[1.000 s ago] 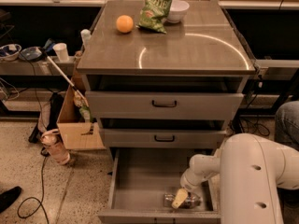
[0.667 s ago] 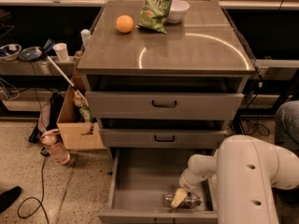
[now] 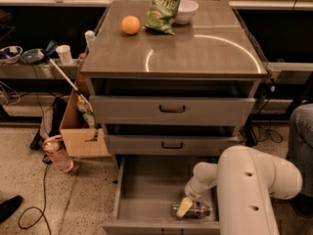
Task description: Pick water bottle from bottom drawer and place on counter
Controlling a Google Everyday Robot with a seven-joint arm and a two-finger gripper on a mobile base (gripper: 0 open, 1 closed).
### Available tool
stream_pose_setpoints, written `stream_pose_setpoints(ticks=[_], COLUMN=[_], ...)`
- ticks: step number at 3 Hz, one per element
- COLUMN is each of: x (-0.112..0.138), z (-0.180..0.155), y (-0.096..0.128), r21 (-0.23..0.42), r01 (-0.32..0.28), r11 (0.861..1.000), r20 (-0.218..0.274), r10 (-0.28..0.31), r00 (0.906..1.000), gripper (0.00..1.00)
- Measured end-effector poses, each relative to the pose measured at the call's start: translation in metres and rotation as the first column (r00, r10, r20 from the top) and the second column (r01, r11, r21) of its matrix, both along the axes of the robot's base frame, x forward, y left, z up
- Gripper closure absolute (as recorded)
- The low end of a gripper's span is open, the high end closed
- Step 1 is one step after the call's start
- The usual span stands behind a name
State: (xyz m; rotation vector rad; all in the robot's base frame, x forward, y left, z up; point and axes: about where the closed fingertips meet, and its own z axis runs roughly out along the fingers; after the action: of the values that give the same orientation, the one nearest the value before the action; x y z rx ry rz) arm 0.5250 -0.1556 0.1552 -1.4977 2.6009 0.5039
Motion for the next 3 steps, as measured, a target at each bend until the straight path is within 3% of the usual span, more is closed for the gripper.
stream_pose_setpoints(ticks=[2, 3], x=[0.001, 0.001], z=[-0.040, -0.040], y=[0.000, -0.001], r21=[-0.010, -0.010], r01=[0.006, 0.006], r11=[1.000, 1.000], r20=[-0.042, -0.042], r10=[-0.007, -0.007], r00=[0.9991, 0.9991], gripper=[0.00, 0.00])
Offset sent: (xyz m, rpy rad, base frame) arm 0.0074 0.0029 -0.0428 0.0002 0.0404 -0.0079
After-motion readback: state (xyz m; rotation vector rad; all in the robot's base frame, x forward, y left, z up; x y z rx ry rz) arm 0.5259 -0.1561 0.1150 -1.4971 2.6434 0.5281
